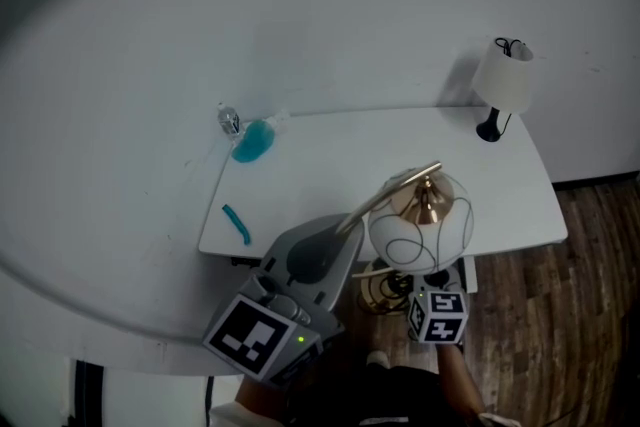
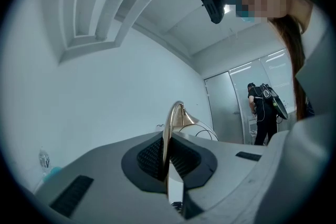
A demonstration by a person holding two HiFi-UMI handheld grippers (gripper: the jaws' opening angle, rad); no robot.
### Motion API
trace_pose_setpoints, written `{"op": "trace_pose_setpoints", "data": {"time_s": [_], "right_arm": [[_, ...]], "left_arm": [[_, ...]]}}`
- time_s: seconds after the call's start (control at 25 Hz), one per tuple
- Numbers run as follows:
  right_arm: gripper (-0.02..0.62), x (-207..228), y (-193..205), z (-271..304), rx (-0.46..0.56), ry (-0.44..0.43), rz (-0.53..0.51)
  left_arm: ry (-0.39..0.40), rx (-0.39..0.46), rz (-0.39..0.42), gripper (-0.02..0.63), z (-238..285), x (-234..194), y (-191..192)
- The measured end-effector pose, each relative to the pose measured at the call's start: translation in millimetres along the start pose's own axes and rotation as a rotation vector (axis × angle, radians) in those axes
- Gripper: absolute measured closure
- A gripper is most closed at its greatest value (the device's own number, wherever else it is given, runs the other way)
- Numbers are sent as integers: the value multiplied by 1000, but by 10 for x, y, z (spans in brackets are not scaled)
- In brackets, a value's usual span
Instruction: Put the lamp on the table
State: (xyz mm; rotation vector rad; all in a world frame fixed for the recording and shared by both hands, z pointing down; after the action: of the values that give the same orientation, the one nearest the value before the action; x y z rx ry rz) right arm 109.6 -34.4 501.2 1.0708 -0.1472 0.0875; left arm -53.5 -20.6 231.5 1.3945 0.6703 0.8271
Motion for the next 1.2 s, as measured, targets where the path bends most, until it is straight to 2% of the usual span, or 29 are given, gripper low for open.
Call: {"op": "trace_pose_setpoints", "data": {"time_s": [0.32,0.56,1.2], "right_arm": [[546,23,11,93,1,-22,-9],[546,134,-179,233,-18,-41,0],[546,206,-276,385,-15,-28,3]], "left_arm": [[-17,1,3,600,44,3,48],[-34,-21,-4,600,295,-89,-79],[-9,-11,-9,600,469,-199,-87]]}}
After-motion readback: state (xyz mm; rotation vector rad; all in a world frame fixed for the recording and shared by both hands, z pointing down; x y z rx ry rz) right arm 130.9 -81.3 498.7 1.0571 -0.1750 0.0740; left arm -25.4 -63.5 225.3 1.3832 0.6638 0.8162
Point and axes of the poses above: the fingertips, and each gripper's own axes: z forward along the fingers, x to its right, y out of its underside, the point moved 5 cm from there along -z, backward along the fingers, and after that the axes turned 7 degrees about -x, right-handed, at the moved point
